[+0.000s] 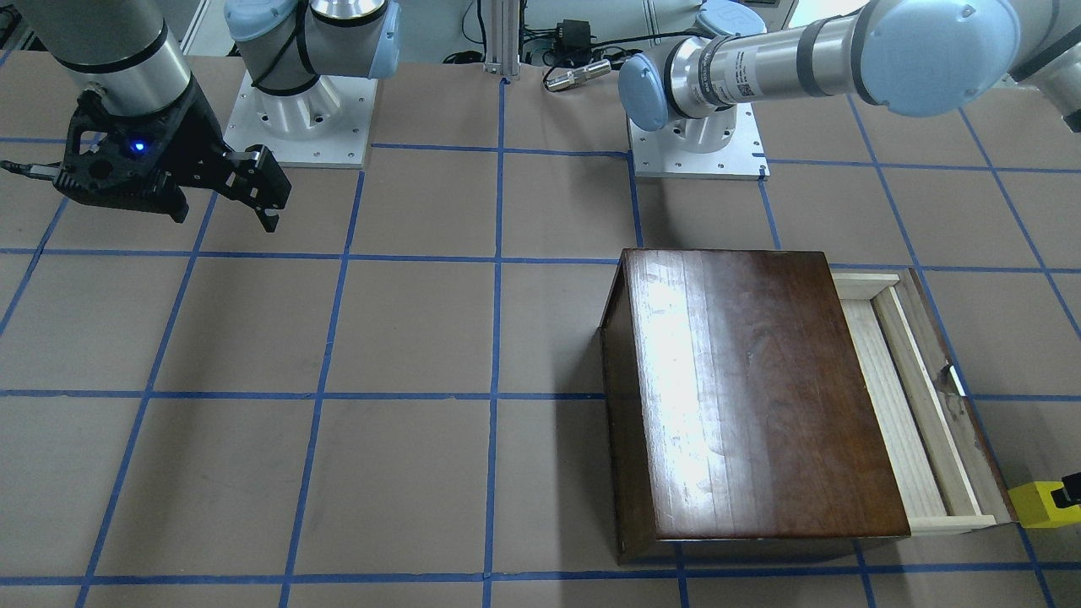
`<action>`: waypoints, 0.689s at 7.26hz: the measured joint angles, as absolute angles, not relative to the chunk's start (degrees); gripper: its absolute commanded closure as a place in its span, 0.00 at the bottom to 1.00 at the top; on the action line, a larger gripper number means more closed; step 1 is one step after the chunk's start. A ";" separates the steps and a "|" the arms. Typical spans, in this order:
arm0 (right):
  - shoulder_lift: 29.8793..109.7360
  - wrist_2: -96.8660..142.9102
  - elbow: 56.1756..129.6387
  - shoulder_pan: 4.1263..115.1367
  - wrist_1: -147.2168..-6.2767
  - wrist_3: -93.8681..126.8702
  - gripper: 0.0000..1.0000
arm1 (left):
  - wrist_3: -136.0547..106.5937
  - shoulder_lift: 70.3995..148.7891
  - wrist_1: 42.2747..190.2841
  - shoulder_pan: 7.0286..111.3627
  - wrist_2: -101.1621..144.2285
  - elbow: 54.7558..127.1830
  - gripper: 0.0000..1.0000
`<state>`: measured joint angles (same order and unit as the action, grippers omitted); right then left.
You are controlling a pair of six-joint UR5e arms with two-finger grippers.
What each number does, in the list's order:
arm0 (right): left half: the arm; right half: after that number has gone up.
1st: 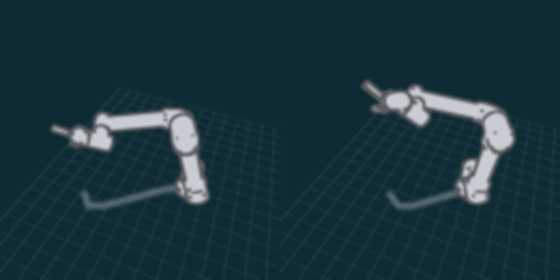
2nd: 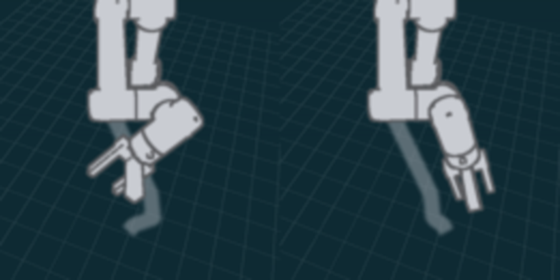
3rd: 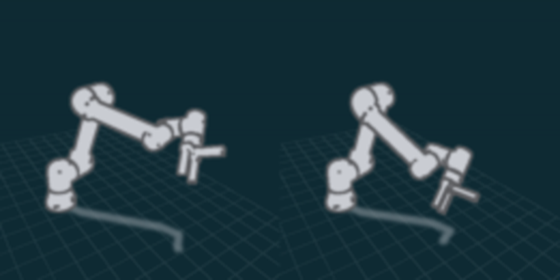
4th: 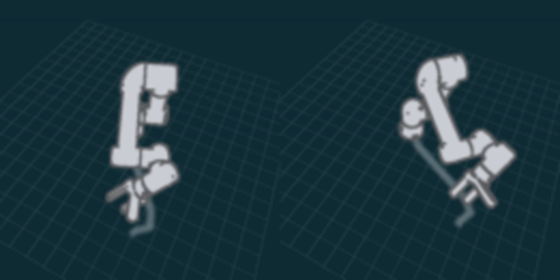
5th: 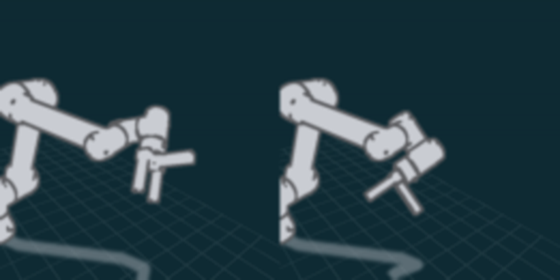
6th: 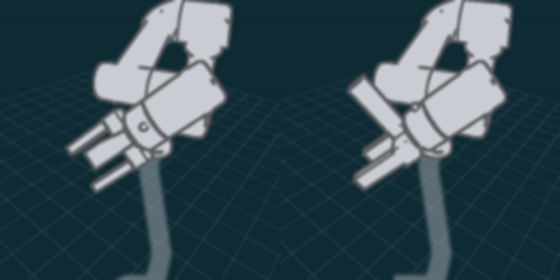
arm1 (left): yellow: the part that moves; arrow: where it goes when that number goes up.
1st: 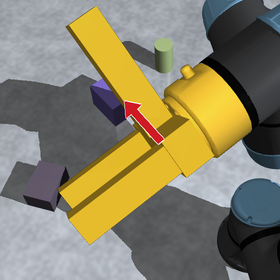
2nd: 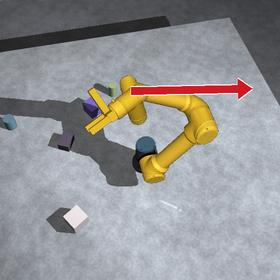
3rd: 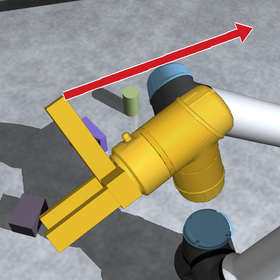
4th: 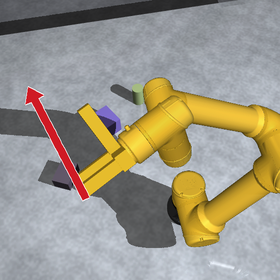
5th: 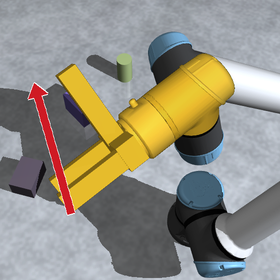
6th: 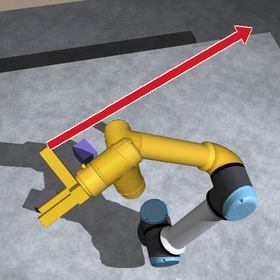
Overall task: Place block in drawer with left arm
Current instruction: 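Lower the left gripper over the yellow cube and close on it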
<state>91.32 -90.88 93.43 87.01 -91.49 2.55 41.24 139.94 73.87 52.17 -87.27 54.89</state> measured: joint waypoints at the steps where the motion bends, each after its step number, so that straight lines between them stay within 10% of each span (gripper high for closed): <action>1: 91.32 -90.90 93.43 87.01 -91.49 2.55 0.00 | 41.22 140.62 73.33 52.27 -87.08 54.94 0.00; 5: 91.32 -90.92 93.43 87.01 -91.49 2.55 0.00 | 41.31 142.71 72.88 52.38 -86.75 55.60 0.03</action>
